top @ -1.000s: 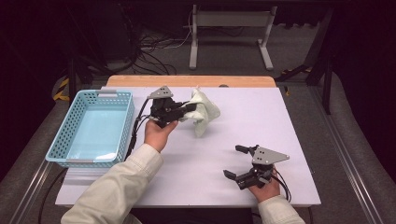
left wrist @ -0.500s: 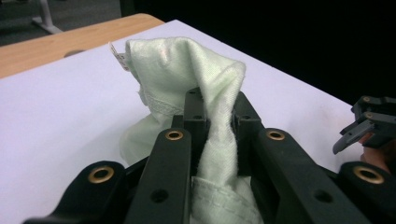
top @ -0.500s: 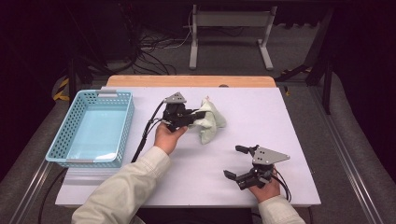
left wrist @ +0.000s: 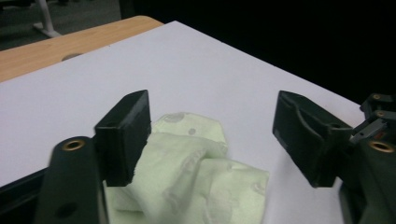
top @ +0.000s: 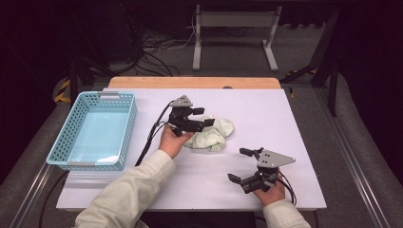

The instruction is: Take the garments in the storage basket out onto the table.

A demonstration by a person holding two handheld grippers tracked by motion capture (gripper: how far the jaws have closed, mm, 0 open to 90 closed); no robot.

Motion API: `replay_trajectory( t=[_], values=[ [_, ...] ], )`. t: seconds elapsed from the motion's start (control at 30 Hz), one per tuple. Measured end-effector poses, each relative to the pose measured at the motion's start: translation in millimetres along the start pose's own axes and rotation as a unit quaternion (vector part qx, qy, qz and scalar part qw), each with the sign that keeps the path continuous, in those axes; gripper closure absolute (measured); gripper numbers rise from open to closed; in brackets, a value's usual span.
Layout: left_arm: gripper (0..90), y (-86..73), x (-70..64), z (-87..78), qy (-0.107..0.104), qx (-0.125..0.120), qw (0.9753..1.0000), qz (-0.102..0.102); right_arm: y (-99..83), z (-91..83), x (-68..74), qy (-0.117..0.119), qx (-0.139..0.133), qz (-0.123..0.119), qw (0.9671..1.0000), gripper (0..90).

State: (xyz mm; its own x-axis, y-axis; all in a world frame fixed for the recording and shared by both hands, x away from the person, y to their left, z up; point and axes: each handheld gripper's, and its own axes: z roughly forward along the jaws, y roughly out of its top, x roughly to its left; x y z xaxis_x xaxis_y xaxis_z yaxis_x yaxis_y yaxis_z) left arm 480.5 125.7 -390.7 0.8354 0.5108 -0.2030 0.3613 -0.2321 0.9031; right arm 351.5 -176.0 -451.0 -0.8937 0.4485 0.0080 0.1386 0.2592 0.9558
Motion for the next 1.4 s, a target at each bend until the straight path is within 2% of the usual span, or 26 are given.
replay_trajectory(
  t=[0.07, 0.23, 0.3, 0.4, 0.47, 0.57, 0.67, 0.77, 0.93, 1.13, 1.23, 1.4],
  values=[
    [22.3, 2.3, -2.5, -4.1, -0.007, -0.009, 0.9999, 0.002, 0.0, 0.0, 0.2, 0.000, 0.000, -0.001, 1.0000, 1.1],
    [17.6, 5.1, -12.1, -7.7, -0.011, -0.008, 0.9994, 0.032, 0.0, 0.2, 0.0, 0.000, 0.000, -0.001, 1.0000, 1.2],
    [15.9, 5.5, -14.4, -8.2, -0.013, -0.008, 0.9993, 0.034, 0.0, 0.2, 0.0, 0.000, 0.000, 0.000, 1.0000, 1.2],
    [14.3, 7.7, -22.9, -13.0, -0.019, -0.009, 0.9985, 0.052, -0.1, 0.1, 0.2, -0.001, 0.001, 0.000, 1.0000, 1.1],
    [13.3, 7.9, -25.0, -14.7, -0.021, -0.011, 0.9982, 0.055, -0.2, 0.1, 0.4, 0.000, 0.001, 0.000, 1.0000, 1.1],
    [12.0, 6.4, -32.1, -22.1, -0.042, -0.020, 0.9972, 0.058, -0.3, 0.0, 0.3, -0.001, 0.001, 0.000, 1.0000, 1.1],
    [10.8, 3.8, -35.7, -29.8, -0.050, -0.027, 0.9964, 0.063, -0.3, 0.0, 0.2, -0.002, 0.001, 0.000, 1.0000, 1.1],
    [10.3, 0.0, -39.0, -37.8, -0.052, -0.028, 0.9959, 0.068, -0.3, 0.0, 0.3, -0.002, 0.002, 0.000, 1.0000, 1.1],
    [9.0, -8.7, -44.2, -48.5, -0.042, -0.020, 0.9953, 0.085, -0.3, 0.1, 0.2, -0.002, 0.002, 0.000, 1.0000, 1.1],
    [8.3, -19.9, -47.2, -62.8, -0.049, -0.022, 0.9952, 0.082, -0.4, 0.1, 0.5, -0.002, 0.002, 0.000, 1.0000, 1.1],
    [8.2, -26.7, -46.4, -71.4, -0.052, -0.022, 0.9958, 0.072, -0.3, 0.0, 0.4, -0.002, 0.002, 0.000, 1.0000, 1.1],
    [7.6, -38.8, -41.7, -87.4, -0.045, -0.017, 0.9967, 0.065, -0.3, 0.1, 0.5, -0.002, 0.002, -0.001, 1.0000, 1.1]
  ],
)
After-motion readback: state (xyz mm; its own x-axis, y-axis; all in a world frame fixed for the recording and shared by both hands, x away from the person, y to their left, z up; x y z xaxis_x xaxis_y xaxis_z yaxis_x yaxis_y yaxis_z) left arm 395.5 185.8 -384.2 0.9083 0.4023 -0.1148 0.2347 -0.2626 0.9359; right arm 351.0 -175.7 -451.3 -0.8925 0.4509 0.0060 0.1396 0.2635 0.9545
